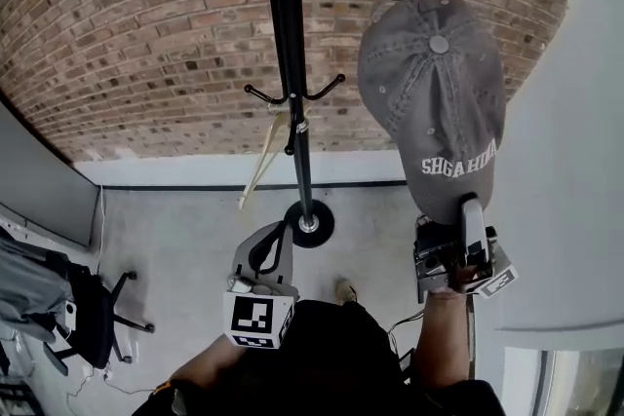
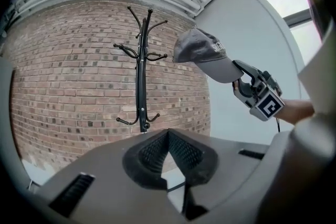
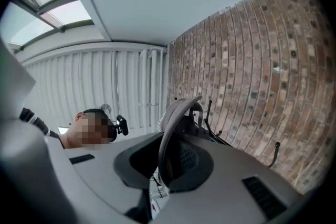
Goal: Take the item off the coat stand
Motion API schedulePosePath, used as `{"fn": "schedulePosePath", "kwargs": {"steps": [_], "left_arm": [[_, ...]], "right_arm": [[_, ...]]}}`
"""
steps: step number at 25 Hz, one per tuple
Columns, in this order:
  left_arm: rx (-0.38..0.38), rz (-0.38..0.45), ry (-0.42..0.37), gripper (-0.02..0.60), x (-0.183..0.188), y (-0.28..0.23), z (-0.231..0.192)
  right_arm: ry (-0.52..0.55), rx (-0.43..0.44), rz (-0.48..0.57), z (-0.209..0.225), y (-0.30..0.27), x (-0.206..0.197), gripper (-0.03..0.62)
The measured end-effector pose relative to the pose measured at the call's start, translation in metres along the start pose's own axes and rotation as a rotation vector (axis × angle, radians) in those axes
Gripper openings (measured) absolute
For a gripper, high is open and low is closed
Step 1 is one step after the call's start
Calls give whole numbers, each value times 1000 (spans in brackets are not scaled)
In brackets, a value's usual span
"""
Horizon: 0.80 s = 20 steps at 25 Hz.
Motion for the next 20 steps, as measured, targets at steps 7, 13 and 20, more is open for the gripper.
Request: {"fn": "schedulePosePath", "kwargs": {"steps": [7, 13, 20], "left_arm": [[-125, -45, 8, 25, -35, 41, 12], [-205, -53, 13, 25, -44, 66, 34], [-211, -41, 4, 25, -38, 101, 76]], "right_arm": [[50, -166, -27, -63, 37, -41, 32], [70, -294, -38, -102, 68, -63, 32], [35, -337, -46, -141, 101, -61, 32]]}}
Point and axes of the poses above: the fingertips, and each gripper's own axes: y backward along the fingers, z to its right, x out of its top, the point moved 2 cm from there along y, backward along the fingers, and after that the axes turned 13 degrees about x, right-handed, at the moved point
